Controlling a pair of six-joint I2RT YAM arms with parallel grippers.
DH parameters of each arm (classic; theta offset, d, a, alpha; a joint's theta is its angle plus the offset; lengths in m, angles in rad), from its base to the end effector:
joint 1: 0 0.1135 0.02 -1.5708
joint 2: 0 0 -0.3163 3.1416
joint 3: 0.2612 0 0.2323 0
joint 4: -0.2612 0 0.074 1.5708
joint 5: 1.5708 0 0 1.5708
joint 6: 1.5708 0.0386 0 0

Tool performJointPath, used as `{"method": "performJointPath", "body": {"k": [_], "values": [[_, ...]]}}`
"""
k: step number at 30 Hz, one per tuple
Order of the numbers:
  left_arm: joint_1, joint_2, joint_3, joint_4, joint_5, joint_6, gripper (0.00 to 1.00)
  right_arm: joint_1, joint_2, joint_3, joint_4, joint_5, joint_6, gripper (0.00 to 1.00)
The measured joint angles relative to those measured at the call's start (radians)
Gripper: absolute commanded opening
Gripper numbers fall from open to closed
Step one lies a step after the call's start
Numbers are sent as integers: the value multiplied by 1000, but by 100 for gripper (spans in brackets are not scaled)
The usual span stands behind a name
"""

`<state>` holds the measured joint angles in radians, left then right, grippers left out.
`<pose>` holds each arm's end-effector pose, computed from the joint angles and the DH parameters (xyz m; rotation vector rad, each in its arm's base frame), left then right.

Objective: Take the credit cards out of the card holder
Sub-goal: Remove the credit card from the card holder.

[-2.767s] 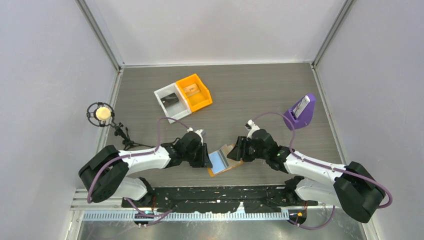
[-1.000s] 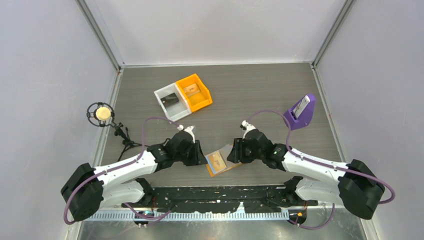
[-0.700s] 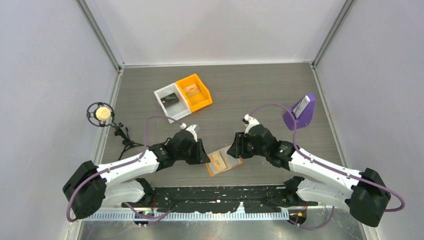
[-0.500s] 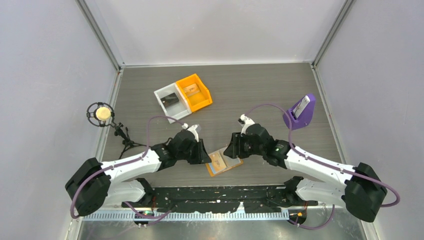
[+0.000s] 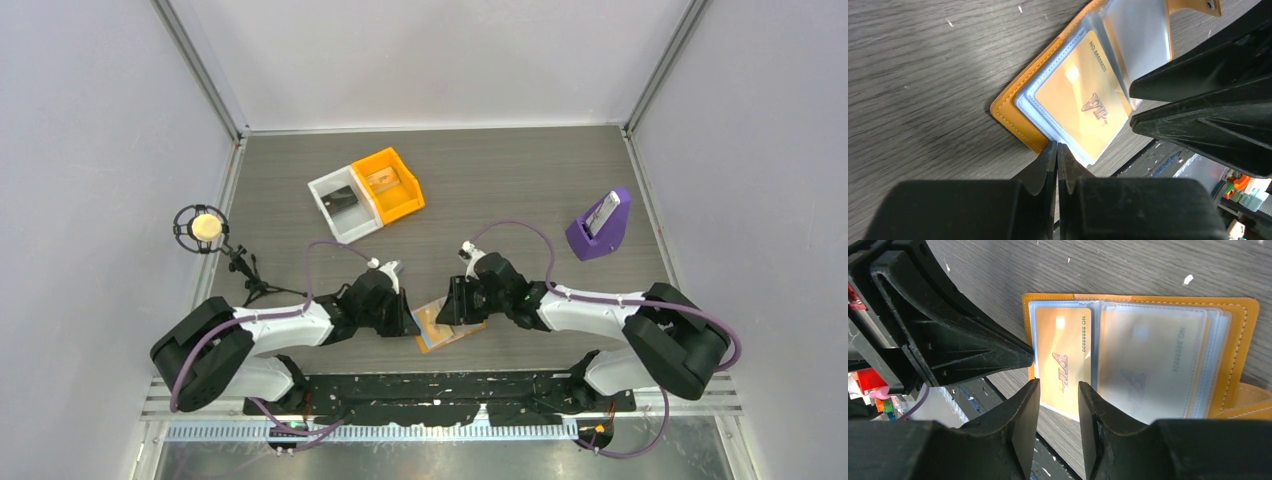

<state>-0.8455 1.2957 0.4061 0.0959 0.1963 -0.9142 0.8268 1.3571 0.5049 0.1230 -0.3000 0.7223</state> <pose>0.1273 -0.1550 0.2016 0.0156 2.6184 -0.9895 0.1464 0.1758 0.2193 -0.3032 2.5196 1.0660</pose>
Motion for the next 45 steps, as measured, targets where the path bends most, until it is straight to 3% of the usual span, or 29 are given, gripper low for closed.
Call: {"method": "performJointPath", "body": {"k": [17, 32, 45], "values": [[2, 11, -4, 24, -12, 0, 4, -6, 35, -38, 48, 27, 0, 40], [2, -85, 27, -60, -25, -3, 6, -6, -72, -37, -47, 65, -10, 41], [2, 66, 9, 92, 15, -29, 6, -6, -8, -55, 14, 38, 3, 40]]}}
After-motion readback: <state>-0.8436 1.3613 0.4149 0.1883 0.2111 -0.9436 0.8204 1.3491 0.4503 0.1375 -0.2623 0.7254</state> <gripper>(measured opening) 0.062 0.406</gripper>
